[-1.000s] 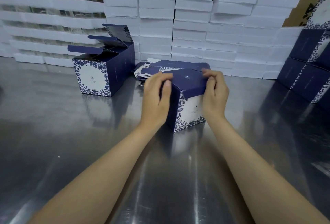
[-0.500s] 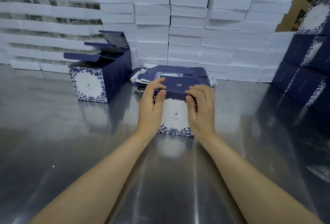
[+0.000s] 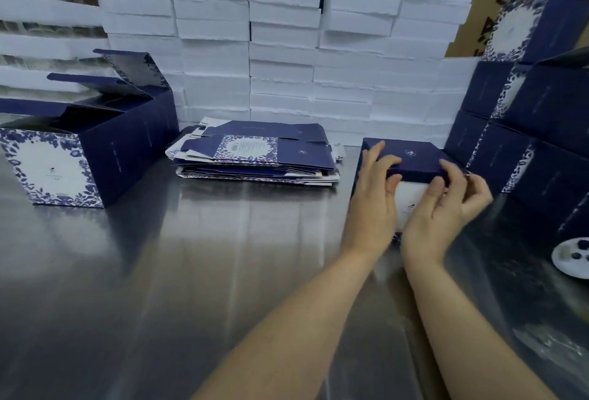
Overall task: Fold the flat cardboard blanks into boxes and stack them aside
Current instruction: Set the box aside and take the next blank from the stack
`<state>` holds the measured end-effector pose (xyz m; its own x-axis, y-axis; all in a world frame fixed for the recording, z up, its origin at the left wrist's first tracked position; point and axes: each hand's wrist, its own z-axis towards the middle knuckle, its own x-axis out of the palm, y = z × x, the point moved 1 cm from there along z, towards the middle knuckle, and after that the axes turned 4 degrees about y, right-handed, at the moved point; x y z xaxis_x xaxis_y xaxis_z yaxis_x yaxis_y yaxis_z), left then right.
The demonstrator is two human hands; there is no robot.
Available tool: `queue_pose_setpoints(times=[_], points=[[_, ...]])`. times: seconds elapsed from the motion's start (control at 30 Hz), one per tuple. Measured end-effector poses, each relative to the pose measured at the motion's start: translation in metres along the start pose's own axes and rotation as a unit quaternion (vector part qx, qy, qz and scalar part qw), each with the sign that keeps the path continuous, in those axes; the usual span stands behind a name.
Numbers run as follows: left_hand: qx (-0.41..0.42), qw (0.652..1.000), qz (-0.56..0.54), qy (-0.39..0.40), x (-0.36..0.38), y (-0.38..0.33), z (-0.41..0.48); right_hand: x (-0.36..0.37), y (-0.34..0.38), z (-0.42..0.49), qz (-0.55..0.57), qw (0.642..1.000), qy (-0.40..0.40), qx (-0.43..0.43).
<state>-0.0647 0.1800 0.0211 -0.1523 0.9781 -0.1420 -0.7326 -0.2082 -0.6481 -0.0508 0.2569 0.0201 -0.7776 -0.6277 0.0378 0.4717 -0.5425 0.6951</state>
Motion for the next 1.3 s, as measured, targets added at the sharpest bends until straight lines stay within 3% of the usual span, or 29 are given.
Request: queue_pose_setpoints(times=[0.17,0.3,0.43,0.57,0.73,0.87,1.03,1.17,1.3], points=[[-0.012,0.999,-0.015,0.034,0.025,0.032,0.036,0.027,-0.028,0.025,-0.036,0.995,0.055,0.076],[-0.024,0.996,0.003,0.086,0.028,0.062,0.058,0.051,-0.056,0.048,-0.037,0.992,0.104,0.069],[-0.108,0.985,0.046,0.126,0.036,0.085,0.070,0.079,-0.079,0.067,-0.033,0.986,0.156,0.036],[-0.174,0.974,0.085,0.114,0.042,0.098,0.072,0.113,-0.101,0.087,-0.068,0.979,0.190,0.024],[-0.231,0.964,0.062,0.117,0.041,0.108,0.075,0.164,-0.117,0.106,-0.062,0.973,0.222,0.028],[-0.206,0.971,0.035,0.120,0.037,0.113,0.078,0.180,-0.123,0.108,-0.062,0.968,0.240,0.038],[-0.184,0.981,-0.043,0.038,0.024,0.106,0.080,0.155,-0.102,0.083,-0.169,0.961,0.220,0.009],[-0.119,0.991,-0.031,0.060,0.010,0.077,0.061,0.123,-0.069,0.047,-0.100,0.981,0.166,0.015],[-0.108,0.991,-0.024,0.074,-0.024,0.046,0.027,0.097,-0.030,0.007,-0.014,0.980,0.195,0.044]])
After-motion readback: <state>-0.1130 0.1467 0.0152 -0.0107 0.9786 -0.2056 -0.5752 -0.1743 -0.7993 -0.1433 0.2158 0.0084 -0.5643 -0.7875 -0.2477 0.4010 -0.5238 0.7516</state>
